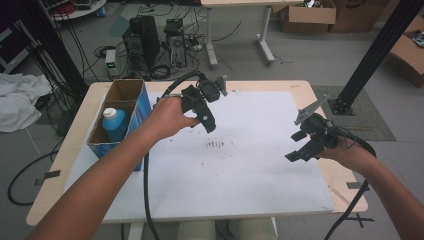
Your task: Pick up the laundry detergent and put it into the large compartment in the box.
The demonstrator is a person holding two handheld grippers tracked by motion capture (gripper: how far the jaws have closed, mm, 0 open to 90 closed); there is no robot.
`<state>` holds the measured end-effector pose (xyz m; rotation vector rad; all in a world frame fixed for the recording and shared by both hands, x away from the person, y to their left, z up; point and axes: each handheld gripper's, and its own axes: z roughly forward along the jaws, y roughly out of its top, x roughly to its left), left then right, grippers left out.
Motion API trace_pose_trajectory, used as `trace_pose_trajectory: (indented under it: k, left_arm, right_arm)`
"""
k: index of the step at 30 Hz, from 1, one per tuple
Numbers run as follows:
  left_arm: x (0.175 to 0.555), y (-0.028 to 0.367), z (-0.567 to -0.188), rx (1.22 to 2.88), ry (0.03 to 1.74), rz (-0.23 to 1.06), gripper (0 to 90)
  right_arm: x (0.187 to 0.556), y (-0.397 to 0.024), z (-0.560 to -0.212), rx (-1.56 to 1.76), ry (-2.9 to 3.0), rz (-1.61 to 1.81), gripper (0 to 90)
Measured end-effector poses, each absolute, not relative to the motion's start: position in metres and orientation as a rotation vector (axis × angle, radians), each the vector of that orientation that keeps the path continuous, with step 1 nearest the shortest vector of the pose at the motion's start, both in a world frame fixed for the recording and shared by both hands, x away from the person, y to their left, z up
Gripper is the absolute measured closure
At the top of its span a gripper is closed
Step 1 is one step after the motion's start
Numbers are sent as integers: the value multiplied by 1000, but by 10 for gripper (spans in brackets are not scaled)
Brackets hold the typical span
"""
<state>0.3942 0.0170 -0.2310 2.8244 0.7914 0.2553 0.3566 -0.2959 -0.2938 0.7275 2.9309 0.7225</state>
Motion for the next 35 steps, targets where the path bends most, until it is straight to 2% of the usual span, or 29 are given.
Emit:
trace_pose_trajectory:
  k: [12, 35]
  left_arm:
    - [400, 9, -241, 2848, 672, 231, 212]
    - [401, 13, -241, 2833, 676, 239, 214]
  right_arm:
    - [360, -291, -294, 724, 2945, 710, 200]
    - [359, -288, -294, 712, 2946, 713, 201]
